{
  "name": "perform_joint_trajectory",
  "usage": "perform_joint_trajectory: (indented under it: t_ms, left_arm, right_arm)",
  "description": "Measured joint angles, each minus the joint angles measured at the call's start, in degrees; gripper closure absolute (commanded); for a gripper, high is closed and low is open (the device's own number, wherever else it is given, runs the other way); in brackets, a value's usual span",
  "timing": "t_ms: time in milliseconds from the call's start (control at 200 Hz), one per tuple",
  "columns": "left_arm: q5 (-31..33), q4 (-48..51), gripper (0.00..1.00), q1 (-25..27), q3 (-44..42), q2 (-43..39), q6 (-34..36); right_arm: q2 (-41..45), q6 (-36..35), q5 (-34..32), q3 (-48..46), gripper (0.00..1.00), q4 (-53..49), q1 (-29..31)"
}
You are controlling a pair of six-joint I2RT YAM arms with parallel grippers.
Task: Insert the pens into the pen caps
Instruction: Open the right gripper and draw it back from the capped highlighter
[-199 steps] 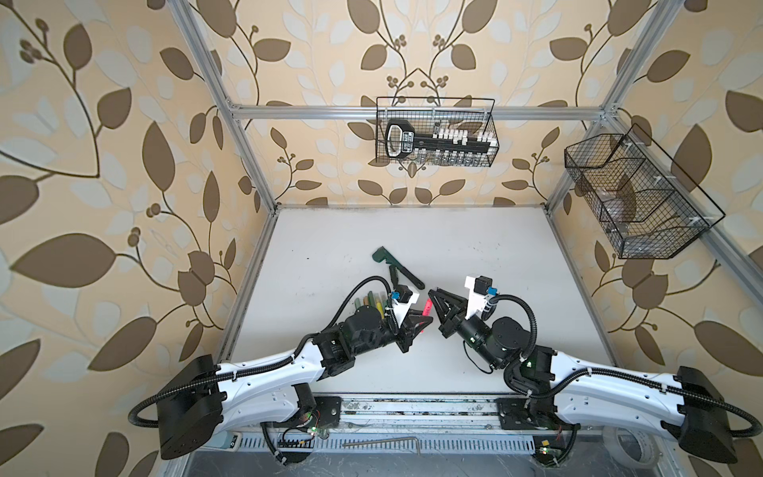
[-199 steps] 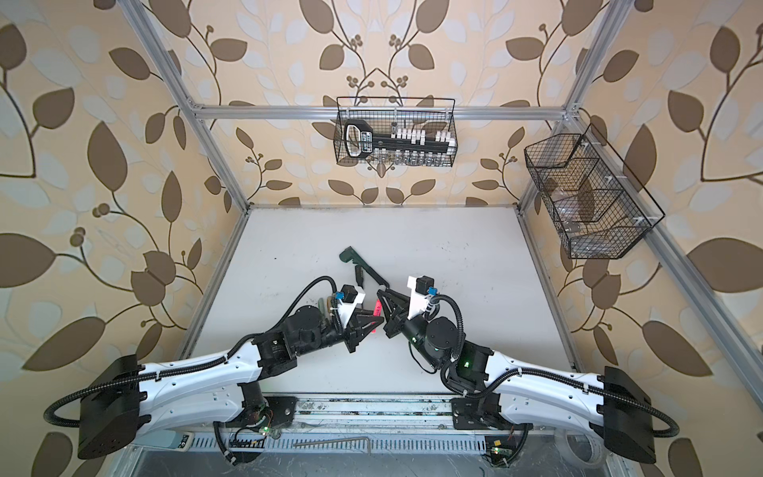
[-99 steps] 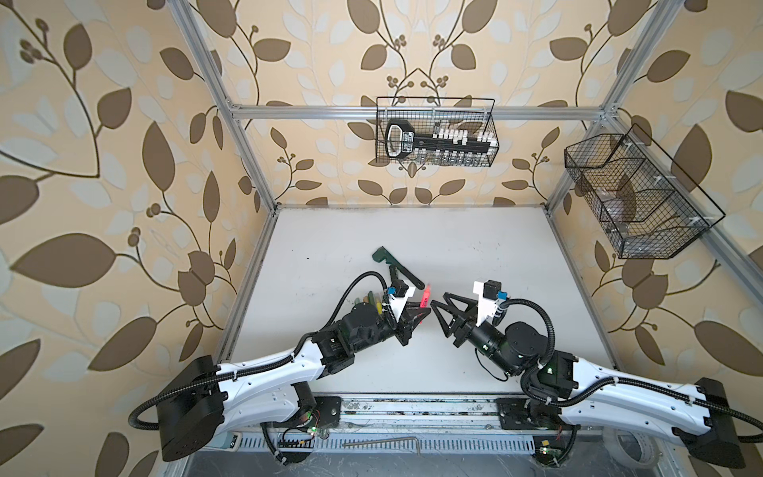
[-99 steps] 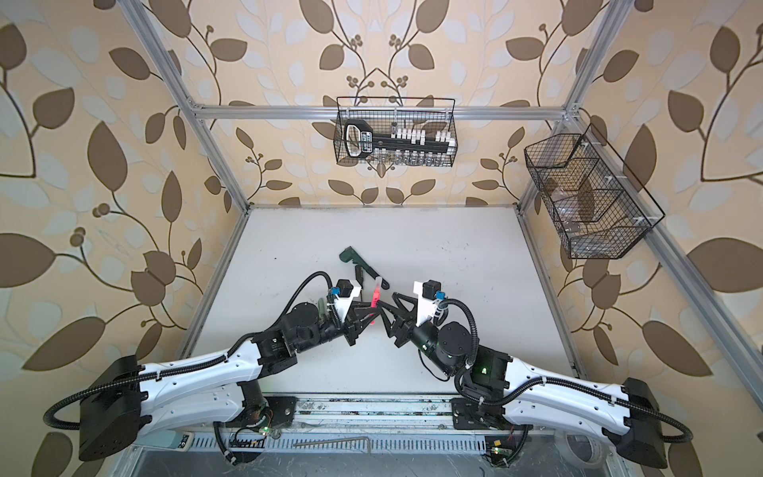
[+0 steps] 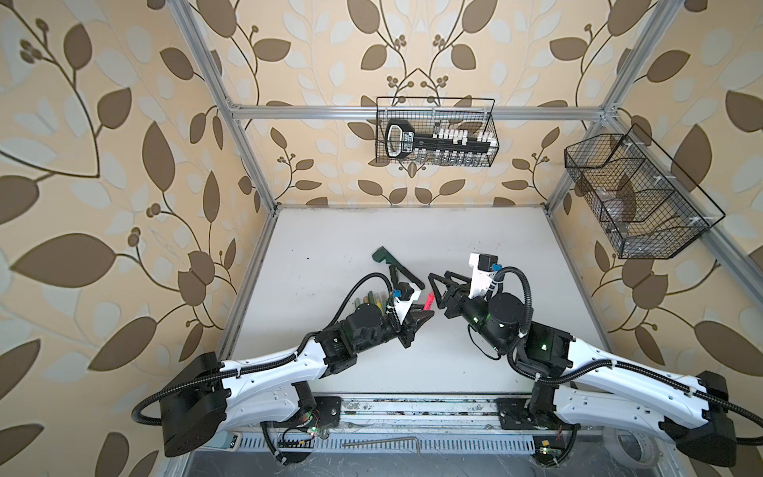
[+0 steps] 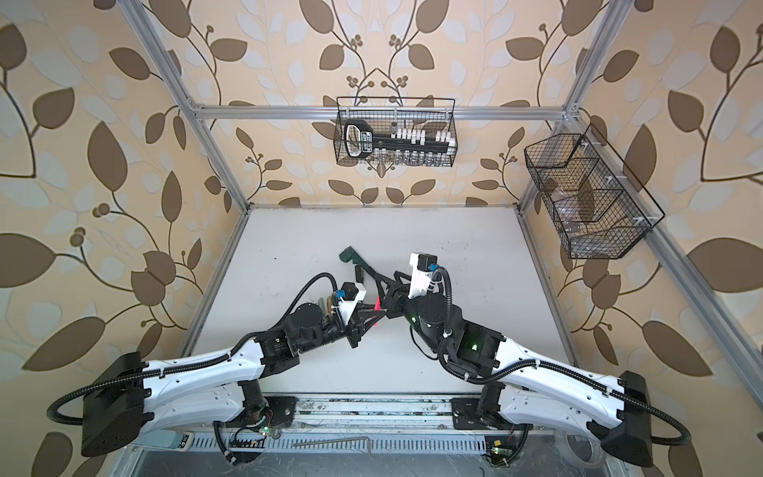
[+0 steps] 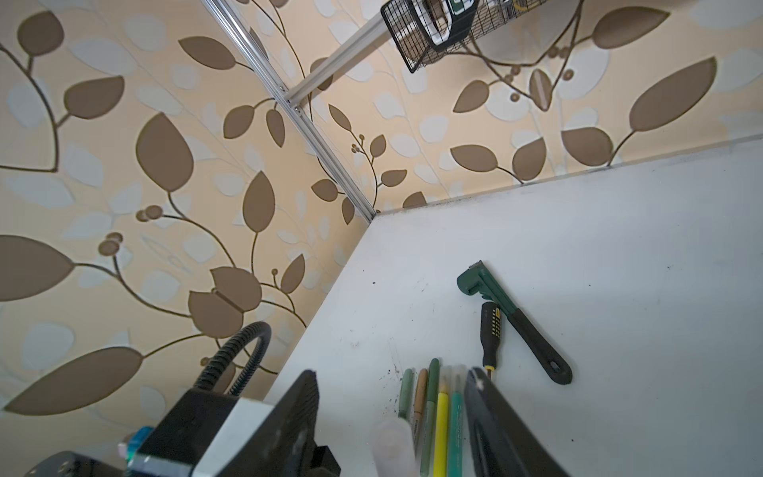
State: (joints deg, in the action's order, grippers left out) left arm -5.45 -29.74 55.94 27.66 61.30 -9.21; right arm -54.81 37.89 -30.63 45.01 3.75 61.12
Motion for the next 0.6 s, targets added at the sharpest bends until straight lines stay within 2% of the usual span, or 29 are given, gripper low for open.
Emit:
perform_joint_trajectory:
  t_ms: [220,455,520,600]
  left_arm:
    - [0.0,-0.02,1.0,0.02,0.0,0.0,0.17]
    - [-0.02,0.02,1.0,0.39,0.0,-0.02,0.26]
    - [-0.02,0.02,1.0,0.39,0.02,-0.02,0.26]
    - [-0.02,0.33,1.0,0.39,0.02,-0.02,0.28]
  right_arm:
    - [-1.66,1.25,0.92,0.96,0.57,-1.2,-0.28]
    - [-3.61,1.55,2.01,1.38,0.6,-1.18,-1.64]
    - [-4.66,1.7,2.54,1.6,0.7,-1.25,-2.08]
    - [-5.51,1.66,3.23,1.73,0.89,-1.18,-2.38]
